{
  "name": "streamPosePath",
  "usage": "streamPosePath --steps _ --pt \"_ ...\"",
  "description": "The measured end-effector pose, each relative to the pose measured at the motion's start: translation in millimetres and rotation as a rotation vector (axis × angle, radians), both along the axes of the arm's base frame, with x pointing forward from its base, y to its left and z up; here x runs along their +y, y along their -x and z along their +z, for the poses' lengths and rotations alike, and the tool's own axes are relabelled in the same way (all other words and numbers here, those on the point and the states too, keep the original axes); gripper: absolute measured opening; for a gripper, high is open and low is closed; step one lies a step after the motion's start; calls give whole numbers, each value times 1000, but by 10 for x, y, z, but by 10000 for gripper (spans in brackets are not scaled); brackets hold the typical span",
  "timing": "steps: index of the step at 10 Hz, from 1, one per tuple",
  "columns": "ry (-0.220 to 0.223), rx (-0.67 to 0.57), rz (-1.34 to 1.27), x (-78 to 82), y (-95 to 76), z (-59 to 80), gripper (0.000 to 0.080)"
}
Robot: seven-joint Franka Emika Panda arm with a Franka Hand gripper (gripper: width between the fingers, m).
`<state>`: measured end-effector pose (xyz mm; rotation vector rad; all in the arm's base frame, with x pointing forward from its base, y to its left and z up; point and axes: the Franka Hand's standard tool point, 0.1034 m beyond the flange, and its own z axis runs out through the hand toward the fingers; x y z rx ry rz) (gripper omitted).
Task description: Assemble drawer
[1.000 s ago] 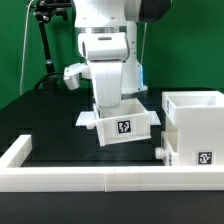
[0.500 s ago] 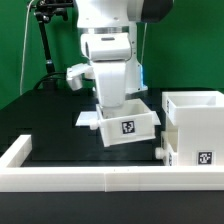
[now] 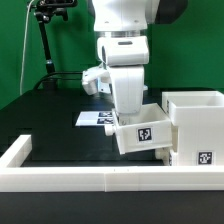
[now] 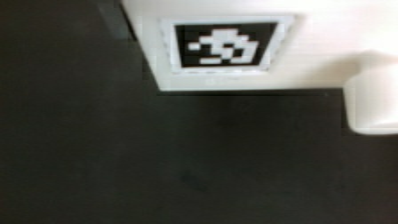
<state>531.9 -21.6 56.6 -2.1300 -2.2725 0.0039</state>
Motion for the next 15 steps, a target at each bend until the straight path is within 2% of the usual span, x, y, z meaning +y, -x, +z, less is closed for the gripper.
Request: streamPosePath --steps 6,10,12,15 --pt "-5 13 -2 55 -13 -56 44" --pt "-5 11 -9 49 -14 -58 44" --pt "-7 8 -25 114 -42 -53 44" --pt "-6 5 -35 116 -80 -37 44"
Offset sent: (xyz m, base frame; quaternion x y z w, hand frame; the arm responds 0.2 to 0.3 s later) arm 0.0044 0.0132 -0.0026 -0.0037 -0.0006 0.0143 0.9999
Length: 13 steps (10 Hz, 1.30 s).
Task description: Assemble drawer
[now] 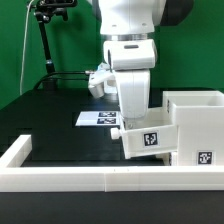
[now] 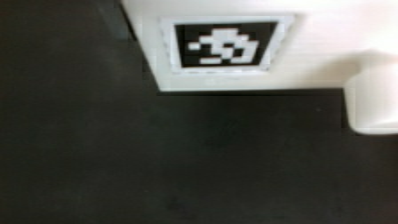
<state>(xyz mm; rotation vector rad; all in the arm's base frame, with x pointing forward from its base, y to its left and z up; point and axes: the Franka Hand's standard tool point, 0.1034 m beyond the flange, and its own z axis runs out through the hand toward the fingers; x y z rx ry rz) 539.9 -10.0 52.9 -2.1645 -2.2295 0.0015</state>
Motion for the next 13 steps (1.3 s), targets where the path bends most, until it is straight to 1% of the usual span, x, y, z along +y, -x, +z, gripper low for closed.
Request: streamPosePath --steps 2,4,5,10,13 --pt "1 2 -21 0 1 -12 44" --pt "-1 -6 -73 87 -3 -44 44" --pt "-2 -7 -75 96 -4 -48 44" --pt "-1 -9 -72 83 -7 -49 44" --pt "15 -14 -38 97 -14 -42 44"
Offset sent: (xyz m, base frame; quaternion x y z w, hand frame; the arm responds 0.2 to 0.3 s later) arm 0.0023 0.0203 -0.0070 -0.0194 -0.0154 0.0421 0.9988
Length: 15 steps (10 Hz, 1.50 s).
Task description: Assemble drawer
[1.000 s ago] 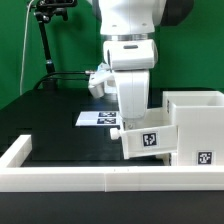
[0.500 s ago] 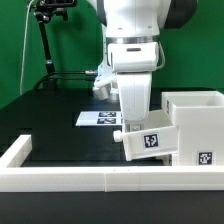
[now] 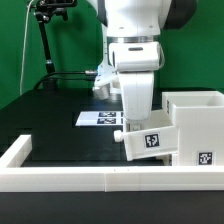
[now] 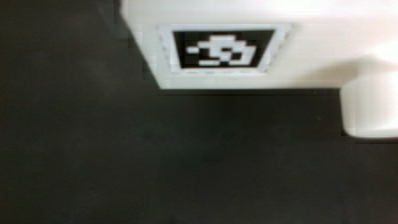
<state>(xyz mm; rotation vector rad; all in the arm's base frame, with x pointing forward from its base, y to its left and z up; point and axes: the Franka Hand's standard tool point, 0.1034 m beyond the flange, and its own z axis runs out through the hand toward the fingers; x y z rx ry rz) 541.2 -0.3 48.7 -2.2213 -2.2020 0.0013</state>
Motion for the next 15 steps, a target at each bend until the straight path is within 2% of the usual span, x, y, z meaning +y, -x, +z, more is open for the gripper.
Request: streamPosePath --steps 2,8,13,15 --pt "30 9 5 -7 -7 10 44" --pt "25 -22 77 -76 -27 5 44" --pt "71 -34 158 -40 -50 24 44" --pt "71 -38 154 -54 -59 26 44"
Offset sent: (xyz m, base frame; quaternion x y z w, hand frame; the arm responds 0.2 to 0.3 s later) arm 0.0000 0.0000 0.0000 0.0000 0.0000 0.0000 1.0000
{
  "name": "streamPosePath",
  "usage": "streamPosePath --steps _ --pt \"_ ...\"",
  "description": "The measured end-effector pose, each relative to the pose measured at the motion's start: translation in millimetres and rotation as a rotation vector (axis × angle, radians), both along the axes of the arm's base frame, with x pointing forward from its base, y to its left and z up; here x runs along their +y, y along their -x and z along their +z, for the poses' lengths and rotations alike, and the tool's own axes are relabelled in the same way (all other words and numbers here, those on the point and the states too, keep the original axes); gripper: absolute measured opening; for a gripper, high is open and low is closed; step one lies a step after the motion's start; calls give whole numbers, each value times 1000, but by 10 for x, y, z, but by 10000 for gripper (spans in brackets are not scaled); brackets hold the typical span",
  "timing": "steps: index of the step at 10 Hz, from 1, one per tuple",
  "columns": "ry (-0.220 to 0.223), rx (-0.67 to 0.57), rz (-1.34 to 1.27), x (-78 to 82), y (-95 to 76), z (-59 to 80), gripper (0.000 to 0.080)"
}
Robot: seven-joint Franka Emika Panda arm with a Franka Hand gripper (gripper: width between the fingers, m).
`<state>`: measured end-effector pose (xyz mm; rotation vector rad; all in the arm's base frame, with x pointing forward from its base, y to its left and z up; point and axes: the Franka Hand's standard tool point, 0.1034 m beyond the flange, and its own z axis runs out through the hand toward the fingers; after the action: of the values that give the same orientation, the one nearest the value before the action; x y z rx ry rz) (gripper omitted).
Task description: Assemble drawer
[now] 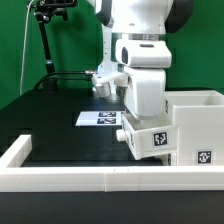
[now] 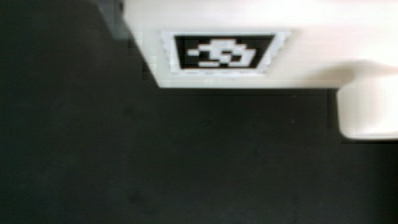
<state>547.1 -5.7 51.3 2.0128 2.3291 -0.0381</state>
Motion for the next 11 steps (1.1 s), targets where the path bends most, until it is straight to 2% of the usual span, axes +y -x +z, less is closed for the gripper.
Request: streamPosePath --steps 2,3,4,5,6,7,8,11 --pt "0 0 0 -2 0 0 44" --pt "0 1 0 -2 3 -6 126" --pt "0 2 0 -2 5 -9 126" --pt "0 2 0 -2 6 -10 312" --pt "0 3 0 2 12 -10 312" --pt "0 2 1 12 19 4 513" --pt "0 -2 4 22 14 38 610" --pt "17 -17 4 -3 -22 306 648"
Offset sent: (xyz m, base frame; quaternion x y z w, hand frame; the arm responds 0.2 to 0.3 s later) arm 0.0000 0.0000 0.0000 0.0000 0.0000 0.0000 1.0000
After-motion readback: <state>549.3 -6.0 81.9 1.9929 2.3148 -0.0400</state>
